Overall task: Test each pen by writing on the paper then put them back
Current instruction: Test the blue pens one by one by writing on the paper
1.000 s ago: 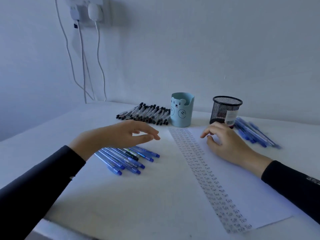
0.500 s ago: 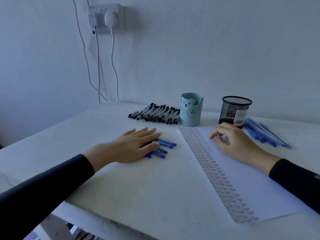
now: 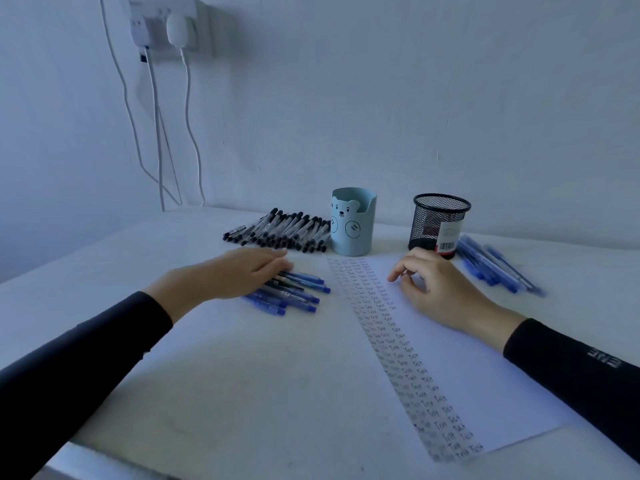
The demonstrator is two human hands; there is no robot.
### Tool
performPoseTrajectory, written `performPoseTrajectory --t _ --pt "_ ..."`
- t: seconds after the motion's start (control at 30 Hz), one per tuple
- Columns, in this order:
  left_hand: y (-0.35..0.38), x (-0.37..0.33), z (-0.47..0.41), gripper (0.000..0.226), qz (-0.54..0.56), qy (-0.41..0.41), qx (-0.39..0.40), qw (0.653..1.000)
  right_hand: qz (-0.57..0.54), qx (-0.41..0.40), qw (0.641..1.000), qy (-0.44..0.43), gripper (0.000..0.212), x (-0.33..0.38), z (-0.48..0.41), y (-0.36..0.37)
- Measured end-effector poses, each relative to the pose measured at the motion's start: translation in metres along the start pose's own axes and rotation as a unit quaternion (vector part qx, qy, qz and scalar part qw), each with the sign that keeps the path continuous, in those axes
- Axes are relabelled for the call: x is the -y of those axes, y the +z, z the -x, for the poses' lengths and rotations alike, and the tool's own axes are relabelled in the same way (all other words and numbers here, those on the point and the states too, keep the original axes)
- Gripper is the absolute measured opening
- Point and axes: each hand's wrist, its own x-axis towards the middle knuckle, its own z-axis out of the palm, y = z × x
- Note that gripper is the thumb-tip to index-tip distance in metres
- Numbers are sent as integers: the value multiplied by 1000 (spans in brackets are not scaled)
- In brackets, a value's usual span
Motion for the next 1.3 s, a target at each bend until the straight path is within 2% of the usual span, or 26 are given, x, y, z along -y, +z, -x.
performPoseTrajectory --t 0.07,0.13,0.33,0.43,0.5,0.6,0.67,0.73,0.8,0.87,0.9,0.93,1.0,1.1,1.2,1.3 --pt "0 2 -4 30 19 14 -57 998 -2 1 1000 2 21 0 0 0" --pt "-1 3 -10 17 26 32 -76 996 -3 5 1000 7 21 2 1 0" --pt "-12 -3 -26 15 -9 53 -66 996 7 -19 1000 11 21 1 -1 1" --pt "-16 -22 -37 11 60 76 -152 984 50 -105 991 59 21 -4 -4 1" --pt "-15 -47 -44 9 63 116 -189 973 37 -115 987 104 24 -6 -5 -2" --pt "10 -87 -50 7 57 171 -172 968 -11 -87 984 154 26 -8 -6 -5" --pt "32 -96 -54 12 62 189 -171 965 -15 -79 986 146 25 -7 -7 -8" --pt "43 -91 -55 18 72 189 -185 962 -6 -24 992 122 16 0 -8 -13" --pt "43 -82 -52 23 85 177 -203 959 17 80 991 109 43 8 -7 -19" --pt "38 -74 -48 26 87 154 -208 962 77 135 984 84 59 12 -5 -22" --pt "36 -71 -46 28 83 139 -198 967 92 138 984 69 56 11 -4 -22" --pt "35 -69 -44 30 76 126 -185 972 83 131 986 62 43 9 -5 -22" --pt "33 -68 -42 34 66 106 -167 978 46 106 991 66 15 10 -8 -29" --pt "32 -72 -41 40 58 85 -150 983 -114 67 981 144 10 10 -13 -48" --pt "32 -75 -39 53 35 68 -100 992 -299 -13 933 200 3 15 -18 -66" --pt "34 -72 -39 73 22 60 -39 997 -450 -85 862 219 13 15 -26 -76"
